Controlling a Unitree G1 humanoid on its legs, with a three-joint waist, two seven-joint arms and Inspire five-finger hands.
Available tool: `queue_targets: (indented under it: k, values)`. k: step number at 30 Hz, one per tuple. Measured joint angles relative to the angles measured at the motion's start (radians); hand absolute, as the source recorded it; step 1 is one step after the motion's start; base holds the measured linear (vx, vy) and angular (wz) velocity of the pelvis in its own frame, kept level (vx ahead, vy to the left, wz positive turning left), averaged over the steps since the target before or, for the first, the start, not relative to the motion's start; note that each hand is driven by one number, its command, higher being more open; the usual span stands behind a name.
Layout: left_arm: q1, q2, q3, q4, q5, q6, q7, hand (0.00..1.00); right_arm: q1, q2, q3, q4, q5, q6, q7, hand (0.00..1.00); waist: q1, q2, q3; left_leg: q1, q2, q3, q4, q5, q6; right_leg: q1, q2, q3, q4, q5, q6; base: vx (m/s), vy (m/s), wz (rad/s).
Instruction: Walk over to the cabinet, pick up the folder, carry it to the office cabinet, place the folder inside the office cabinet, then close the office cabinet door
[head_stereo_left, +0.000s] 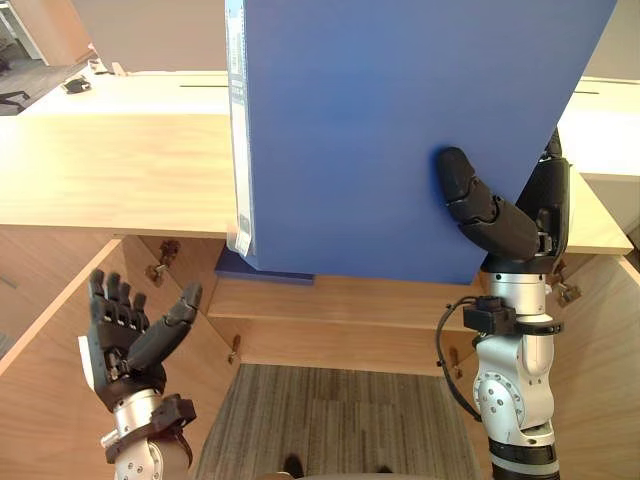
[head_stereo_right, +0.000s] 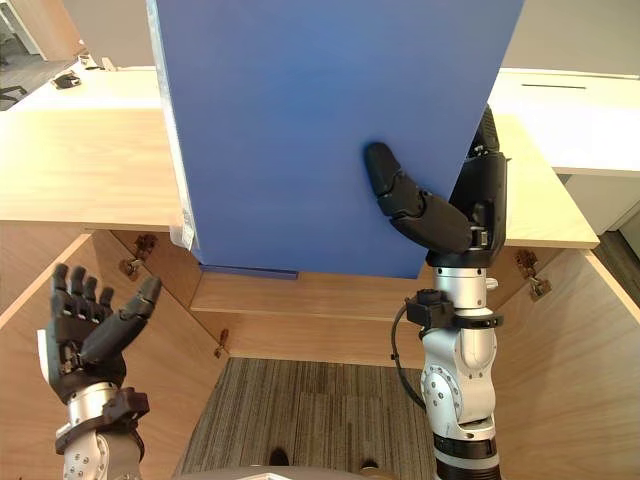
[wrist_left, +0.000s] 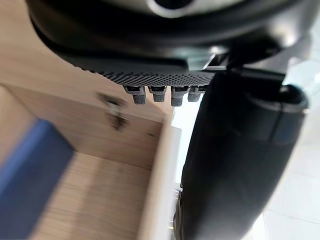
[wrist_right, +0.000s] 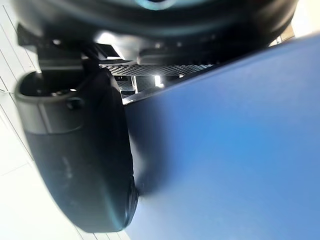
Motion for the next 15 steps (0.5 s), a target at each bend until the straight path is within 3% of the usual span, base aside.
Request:
queue_targets:
  k: [4, 9, 10, 12, 13, 15]
  values:
    - [-0.003, 0.005, -0.001, 0.191, 0.041, 0.012, -0.005, 1.0, 0.002, -0.017, 0.085, 0.002, -0.013, -0.001, -0.004, 0.0, -0.006, 0.006, -0.006, -0.004, 0.003, 0.0, 0.0, 0.004, -0.004, -0.004, 0.003, 0.0, 0.0, -0.002, -0.001, -0.03, -0.021, -0.01]
    - [-0.061, 0.05, -0.009, 0.623, 0.1, 0.079, -0.018, 1.0, 0.004, -0.09, 0.326, 0.085, -0.104, 0.001, 0.029, 0.0, -0.005, 0.001, -0.03, -0.018, 0.011, 0.004, 0.0, 0.008, -0.008, -0.026, 0.011, 0.004, 0.0, -0.002, -0.002, -0.01, -0.02, -0.03]
    - [-0.095, 0.078, -0.011, 0.842, 0.138, 0.104, -0.017, 1.0, 0.004, -0.133, 0.466, 0.19, -0.183, 0.019, 0.048, 0.0, -0.002, -0.005, -0.033, -0.032, 0.019, 0.013, 0.005, 0.009, -0.009, -0.043, 0.014, 0.014, 0.0, 0.0, -0.004, -0.01, -0.03, -0.16]
    - [-0.121, 0.1, -0.011, 0.972, 0.159, 0.124, -0.017, 1.0, 0.003, -0.159, 0.542, 0.273, -0.277, 0.046, 0.054, 0.0, 0.005, -0.011, -0.029, -0.047, 0.02, 0.02, 0.006, 0.009, -0.009, -0.061, 0.016, 0.022, 0.0, 0.005, -0.006, 0.0, -0.017, -0.13]
    - [-0.123, 0.108, -0.011, 1.004, 0.167, 0.129, -0.016, 1.0, 0.002, -0.168, 0.563, 0.306, -0.313, 0.059, 0.056, 0.0, 0.01, -0.015, -0.024, -0.054, 0.02, 0.021, 0.008, 0.009, -0.01, -0.069, 0.016, 0.024, 0.001, 0.006, -0.006, 0.0, 0.0, 0.0]
    - [-0.157, 0.14, -0.02, 1.045, 0.174, 0.128, -0.016, 1.0, -0.021, -0.184, 0.585, 0.366, -0.383, 0.083, 0.054, 0.0, 0.025, -0.023, 0.045, -0.105, 0.03, 0.02, 0.087, -0.02, -0.016, -0.097, 0.016, 0.026, 0.025, 0.006, -0.008, -0.05, -0.01, -0.01]
